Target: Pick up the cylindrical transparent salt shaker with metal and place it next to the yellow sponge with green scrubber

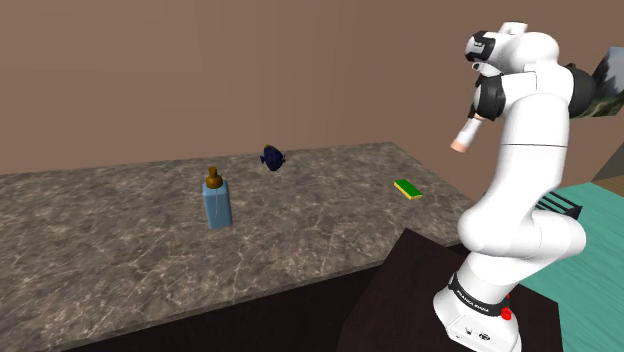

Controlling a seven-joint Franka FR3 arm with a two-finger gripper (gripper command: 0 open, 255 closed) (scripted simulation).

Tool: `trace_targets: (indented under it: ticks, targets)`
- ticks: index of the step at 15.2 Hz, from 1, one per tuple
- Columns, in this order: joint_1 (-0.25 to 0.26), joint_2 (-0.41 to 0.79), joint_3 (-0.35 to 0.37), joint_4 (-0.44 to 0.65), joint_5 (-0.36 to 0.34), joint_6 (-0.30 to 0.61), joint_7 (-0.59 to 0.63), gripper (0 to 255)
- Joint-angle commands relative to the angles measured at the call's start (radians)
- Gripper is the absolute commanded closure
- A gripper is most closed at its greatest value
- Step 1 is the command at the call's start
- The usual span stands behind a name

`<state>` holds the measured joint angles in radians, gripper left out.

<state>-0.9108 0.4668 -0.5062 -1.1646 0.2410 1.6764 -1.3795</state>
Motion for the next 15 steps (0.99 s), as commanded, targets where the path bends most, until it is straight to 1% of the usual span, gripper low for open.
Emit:
trace_targets:
  ticks: [1, 8, 15]
  targets:
    - [0.002, -0.003, 0.000, -0.030, 0.000, 0.027, -0.006, 255]
    - [0.023, -0.019, 0.001, -0.151, -0.005, 0.131, -0.012, 255]
    - [0.036, -0.019, 0.004, -0.247, -0.001, 0.225, -0.020, 255]
